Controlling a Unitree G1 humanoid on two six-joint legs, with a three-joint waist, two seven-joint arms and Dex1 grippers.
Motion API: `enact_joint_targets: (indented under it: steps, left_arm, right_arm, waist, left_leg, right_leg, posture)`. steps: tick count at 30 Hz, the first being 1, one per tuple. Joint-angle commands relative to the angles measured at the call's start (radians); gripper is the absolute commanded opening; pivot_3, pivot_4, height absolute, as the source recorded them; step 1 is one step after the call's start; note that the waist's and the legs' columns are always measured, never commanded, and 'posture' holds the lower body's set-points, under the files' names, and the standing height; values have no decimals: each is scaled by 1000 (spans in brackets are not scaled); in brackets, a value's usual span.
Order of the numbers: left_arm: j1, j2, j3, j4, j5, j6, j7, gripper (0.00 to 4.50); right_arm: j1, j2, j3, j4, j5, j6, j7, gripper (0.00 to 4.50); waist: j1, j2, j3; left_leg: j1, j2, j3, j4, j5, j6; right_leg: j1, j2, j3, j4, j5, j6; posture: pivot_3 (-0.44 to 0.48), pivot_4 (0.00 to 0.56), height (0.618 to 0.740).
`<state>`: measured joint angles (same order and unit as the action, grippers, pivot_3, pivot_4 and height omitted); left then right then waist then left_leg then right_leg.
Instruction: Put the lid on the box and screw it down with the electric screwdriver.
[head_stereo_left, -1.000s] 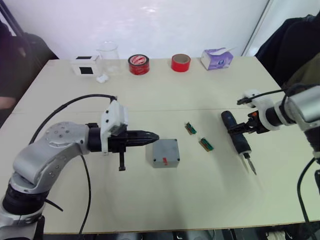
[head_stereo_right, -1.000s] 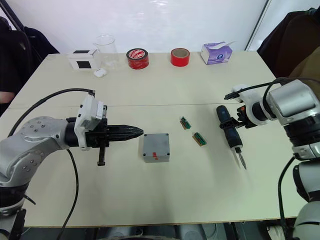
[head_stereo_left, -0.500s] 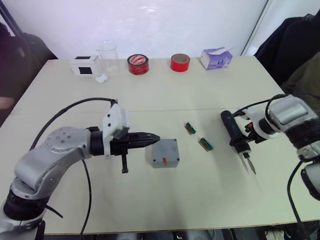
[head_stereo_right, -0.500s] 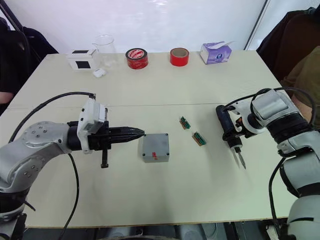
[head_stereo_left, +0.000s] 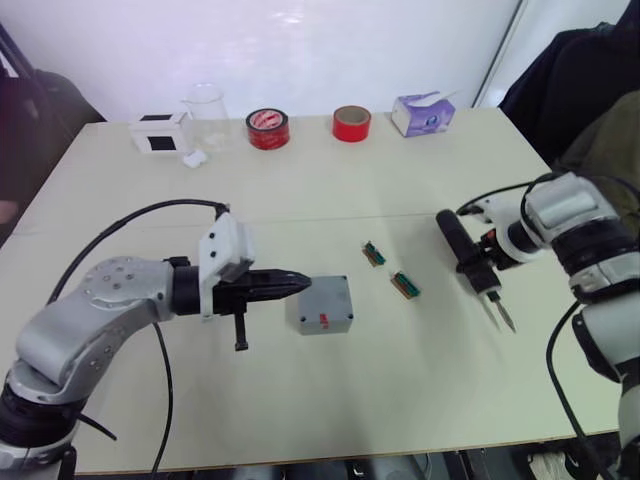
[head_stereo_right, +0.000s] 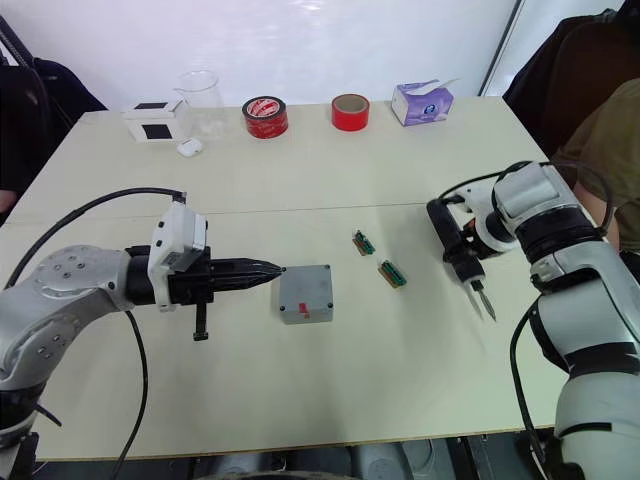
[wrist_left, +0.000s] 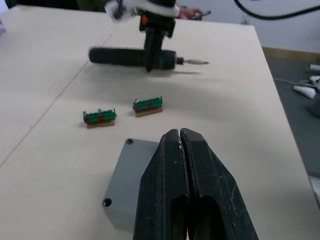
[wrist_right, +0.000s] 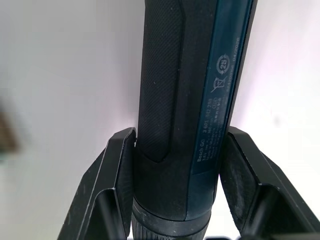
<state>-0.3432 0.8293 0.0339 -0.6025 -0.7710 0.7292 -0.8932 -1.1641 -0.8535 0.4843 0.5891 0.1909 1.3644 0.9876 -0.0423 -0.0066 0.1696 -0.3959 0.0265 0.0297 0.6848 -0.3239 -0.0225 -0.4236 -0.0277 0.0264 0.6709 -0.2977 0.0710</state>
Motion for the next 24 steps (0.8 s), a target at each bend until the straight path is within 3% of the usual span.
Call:
enact_joint_targets:
  steps: [1, 6, 8, 11, 16, 24]
  left_arm:
    - [-1, 30, 8, 25, 27, -37, -52, 0]
    - [-19, 27, -52, 79, 102, -81, -89, 0]
    - [-26, 24, -58, 96, 109, -86, -104, 0]
    - [-39, 22, -98, 130, 153, -121, -145, 0]
    - [-65, -7, -137, 190, 196, -153, -175, 0]
    - [-105, -89, -222, 260, 268, -179, -175, 0]
  right_arm:
    - [-20, 20, -262, -284, 130, 20, -2, 1833]
    - [152, 226, -673, -674, 302, -138, -120, 1833]
    - [183, 298, -740, -749, 317, -181, -197, 1833]
    - [250, 378, -768, -877, 357, -259, -253, 1833]
    - [372, 499, -770, -1022, 394, -420, -320, 1833]
    - [562, 528, -697, -1130, 454, -507, -337, 1833]
  waist:
    - [-1, 0, 0]
    - [3, 0, 0]
    - [11, 0, 0]
    - [34, 0, 0]
    - [29, 0, 0]
    - [28, 0, 0]
  left_leg:
    - [-2, 1, 0, 0, 0, -1]
    - [-9, 3, -1, 0, 2, -3]
    - [-10, 2, -2, 0, 2, -4]
    - [-12, -1, -2, 5, 2, -4]
    - [-12, -1, -2, 12, 1, -1]
    - [-12, -1, -2, 13, 1, -1]
  right_leg:
    - [-3, 1, 0, 1, 0, 0]
    - [-8, 2, -1, 1, 0, 0]
    - [-8, 1, -2, 1, 0, 0]
    - [-8, -1, -2, 1, 1, 2]
    - [-5, -1, -2, 1, 3, 5]
    - [-5, 0, -1, 5, 3, 5]
  posture:
    - [0, 150, 740]
    - [0, 150, 740]
    - [0, 150, 740]
    - [0, 150, 740]
    - [0, 150, 740]
    - [0, 150, 740]
